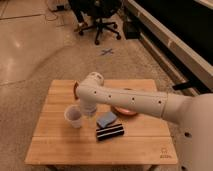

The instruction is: Pick up the ceramic cup

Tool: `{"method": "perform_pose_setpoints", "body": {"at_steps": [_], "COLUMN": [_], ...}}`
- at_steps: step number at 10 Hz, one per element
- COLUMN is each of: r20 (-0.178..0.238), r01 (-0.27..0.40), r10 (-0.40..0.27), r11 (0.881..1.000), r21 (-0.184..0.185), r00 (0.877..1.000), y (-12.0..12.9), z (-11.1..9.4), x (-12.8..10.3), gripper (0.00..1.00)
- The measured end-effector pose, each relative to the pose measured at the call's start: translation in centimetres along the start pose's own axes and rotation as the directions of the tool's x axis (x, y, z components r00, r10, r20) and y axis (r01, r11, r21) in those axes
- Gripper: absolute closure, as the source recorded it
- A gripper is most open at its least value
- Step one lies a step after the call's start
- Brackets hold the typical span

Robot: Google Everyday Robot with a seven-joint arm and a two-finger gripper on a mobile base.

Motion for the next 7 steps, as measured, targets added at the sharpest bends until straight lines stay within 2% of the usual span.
{"method": "perform_pose_setpoints", "body": {"at_steps": [3, 4, 7], "r20": [0.007, 0.010, 0.007], "r01": [0.015, 0.021, 0.032], "r10": [-0.015, -0.021, -0.032], "r11": [1.000, 0.999, 0.998], "r21": [0.016, 0.025, 0.057], "r00": [1.000, 1.000, 0.999], "y": [-0.5, -0.6, -1.0], "z": [0.9, 1.3, 2.8], "x": [1.4, 1.6, 2.2], "gripper": [0.20, 0.23, 0.54]}}
